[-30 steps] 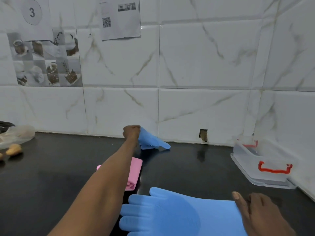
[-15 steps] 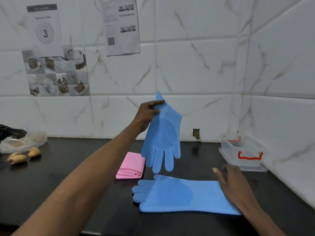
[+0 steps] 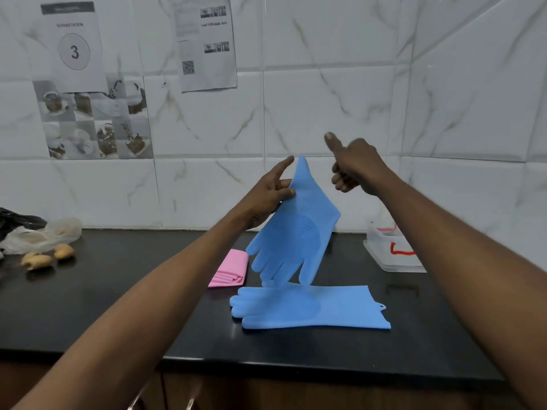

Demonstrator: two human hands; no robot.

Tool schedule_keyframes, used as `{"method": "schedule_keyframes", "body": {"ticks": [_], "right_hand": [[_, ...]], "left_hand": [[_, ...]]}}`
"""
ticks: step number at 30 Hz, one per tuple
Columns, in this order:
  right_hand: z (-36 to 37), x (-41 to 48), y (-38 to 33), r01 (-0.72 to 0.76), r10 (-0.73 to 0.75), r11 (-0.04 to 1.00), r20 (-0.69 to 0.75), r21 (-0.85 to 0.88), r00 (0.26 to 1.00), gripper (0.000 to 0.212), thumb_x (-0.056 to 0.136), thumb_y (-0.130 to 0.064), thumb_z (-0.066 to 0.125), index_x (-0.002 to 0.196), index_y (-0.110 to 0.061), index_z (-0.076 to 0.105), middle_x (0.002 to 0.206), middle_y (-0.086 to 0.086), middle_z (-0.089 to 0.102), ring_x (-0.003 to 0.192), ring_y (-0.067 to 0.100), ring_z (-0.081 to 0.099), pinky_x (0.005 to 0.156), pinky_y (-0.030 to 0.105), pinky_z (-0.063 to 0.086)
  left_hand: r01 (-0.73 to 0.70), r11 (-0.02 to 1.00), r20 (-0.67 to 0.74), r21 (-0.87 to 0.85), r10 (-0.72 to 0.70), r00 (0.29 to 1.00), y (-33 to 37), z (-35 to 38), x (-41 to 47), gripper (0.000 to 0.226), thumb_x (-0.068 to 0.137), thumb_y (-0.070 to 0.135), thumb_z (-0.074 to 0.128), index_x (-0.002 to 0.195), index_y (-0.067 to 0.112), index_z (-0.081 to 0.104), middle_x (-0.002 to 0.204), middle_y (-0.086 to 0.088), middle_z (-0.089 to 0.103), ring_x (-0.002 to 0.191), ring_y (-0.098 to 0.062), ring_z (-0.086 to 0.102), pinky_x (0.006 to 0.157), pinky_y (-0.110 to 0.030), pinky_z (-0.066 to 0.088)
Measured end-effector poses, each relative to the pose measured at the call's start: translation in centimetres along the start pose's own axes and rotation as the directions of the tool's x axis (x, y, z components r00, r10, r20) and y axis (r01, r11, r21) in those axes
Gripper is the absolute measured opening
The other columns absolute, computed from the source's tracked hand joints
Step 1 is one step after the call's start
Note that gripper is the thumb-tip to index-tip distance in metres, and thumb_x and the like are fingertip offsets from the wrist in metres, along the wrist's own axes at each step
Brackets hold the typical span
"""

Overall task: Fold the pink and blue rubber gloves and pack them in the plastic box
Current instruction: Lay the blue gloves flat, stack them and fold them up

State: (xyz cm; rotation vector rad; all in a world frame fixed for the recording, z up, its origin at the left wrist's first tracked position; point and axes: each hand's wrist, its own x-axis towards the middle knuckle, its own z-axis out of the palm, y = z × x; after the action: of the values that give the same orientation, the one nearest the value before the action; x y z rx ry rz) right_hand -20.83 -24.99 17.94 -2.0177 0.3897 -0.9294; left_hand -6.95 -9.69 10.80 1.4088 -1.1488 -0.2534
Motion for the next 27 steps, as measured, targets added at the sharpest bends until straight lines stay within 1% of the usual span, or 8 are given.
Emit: {"method": "schedule_keyframes", "body": {"ticks": [4, 8, 11, 15, 19, 21, 23, 27], "right_hand": [[2.0, -1.1, -3.1, 0.048, -0.016, 0.955, 0.112, -0.293, 0.994, 0.061, 0.076, -0.063, 0.064, 0.078, -0.003, 0.057, 0.071, 0.019, 0.067, 0.052, 0.035, 0.070, 0.058, 0.038, 0.061], [3.9, -1.1, -4.0, 0.036, -0.014, 0.785, 0.040, -0.619, 0.999, 0.012, 0.073, -0.020, 0.064, 0.080, -0.012, 0.059, 0.089, 0.007, 0.067, 0.073, 0.028, 0.069, 0.064, 0.029, 0.056], [4.3, -0.6, -3.5, 0.091, -0.072, 0.691, 0.056, -0.718, 0.996, 0.009, 0.073, -0.002, 0.051, 0.073, -0.011, 0.053, 0.089, 0.009, 0.061, 0.079, 0.029, 0.061, 0.062, 0.029, 0.048], [4.0, 0.1, -3.8, 0.120, -0.143, 0.742, 0.019, -0.659, 0.989, 0.025, 0.073, 0.010, 0.056, 0.063, -0.010, 0.044, 0.075, 0.008, 0.052, 0.064, 0.030, 0.058, 0.042, 0.025, 0.041], [2.7, 0.3, -5.9, 0.173, -0.128, 0.895, 0.134, -0.410, 0.983, 0.012, 0.077, 0.009, 0.064, 0.087, 0.003, 0.059, 0.092, 0.018, 0.058, 0.074, 0.037, 0.064, 0.058, 0.043, 0.059], [1.6, 0.3, -6.6, 0.209, -0.142, 0.913, 0.209, -0.349, 0.968, 0.025, 0.079, 0.007, 0.065, 0.104, 0.006, 0.066, 0.100, 0.020, 0.063, 0.075, 0.033, 0.065, 0.060, 0.036, 0.058], [0.5, 0.4, -6.8, 0.260, -0.181, 0.918, 0.266, -0.301, 0.947, 0.022, 0.080, 0.008, 0.062, 0.098, -0.001, 0.071, 0.095, 0.016, 0.064, 0.078, 0.028, 0.063, 0.063, 0.032, 0.054], [-1.7, 0.9, -5.1, 0.226, -0.179, 0.964, 0.290, -0.138, 0.940, 0.027, 0.080, 0.011, 0.056, 0.069, -0.012, 0.066, 0.082, 0.011, 0.062, 0.078, 0.023, 0.058, 0.069, 0.035, 0.053]], "left_hand": [[-0.153, 0.936, 0.002, 0.316, 0.161, 0.987, 0.6, 2.4, -1.1, 0.072, 0.092, 0.004, 0.042, 0.154, 0.032, 0.018, 0.105, -0.025, 0.066, 0.083, -0.022, 0.058, 0.079, -0.043, 0.051], [-0.220, 0.781, -0.084, 0.585, 0.328, 0.941, 0.0, 6.0, -2.1, 0.064, 0.089, 0.001, 0.042, 0.151, 0.016, 0.029, 0.075, -0.016, 0.062, 0.060, -0.022, 0.049, 0.060, -0.037, 0.041], [-0.237, 0.710, -0.105, 0.663, 0.401, 0.910, -1.2, 8.1, -3.3, 0.064, 0.091, -0.003, 0.044, 0.151, 0.009, 0.026, 0.075, -0.010, 0.062, 0.060, -0.023, 0.052, 0.062, -0.032, 0.041], [-0.185, 0.939, -0.335, 0.288, 0.280, 0.900, -3.0, 8.6, -4.7, 0.053, 0.091, 0.030, 0.062, 0.138, 0.024, 0.039, 0.119, 0.001, 0.068, 0.102, -0.008, 0.067, 0.079, -0.012, 0.050], [0.117, 0.961, -0.578, -0.249, -0.245, 0.779, -6.9, 7.1, -6.7, 0.080, 0.084, 0.065, 0.057, 0.144, 0.016, 0.036, 0.149, -0.011, 0.044, 0.137, -0.027, 0.044, 0.105, -0.036, 0.042], [0.248, 0.858, -0.457, -0.450, -0.459, 0.762, -9.3, 6.5, -7.8, 0.112, 0.073, 0.067, 0.069, 0.152, 0.007, 0.018, 0.155, -0.024, 0.019, 0.144, -0.042, 0.021, 0.115, -0.055, 0.022], [0.276, 0.785, -0.295, -0.554, -0.495, 0.817, -10.9, 6.6, -8.5, 0.124, 0.065, 0.055, 0.083, 0.153, 0.004, 0.012, 0.151, -0.025, 0.036, 0.139, -0.042, 0.035, 0.111, -0.051, 0.033], [0.136, 0.813, -0.224, -0.567, -0.311, 0.924, -11.3, 7.2, -8.0, 0.073, 0.070, 0.025, 0.086, 0.135, 0.021, 0.052, 0.128, -0.009, 0.066, 0.121, -0.032, 0.060, 0.097, -0.044, 0.048]]}}
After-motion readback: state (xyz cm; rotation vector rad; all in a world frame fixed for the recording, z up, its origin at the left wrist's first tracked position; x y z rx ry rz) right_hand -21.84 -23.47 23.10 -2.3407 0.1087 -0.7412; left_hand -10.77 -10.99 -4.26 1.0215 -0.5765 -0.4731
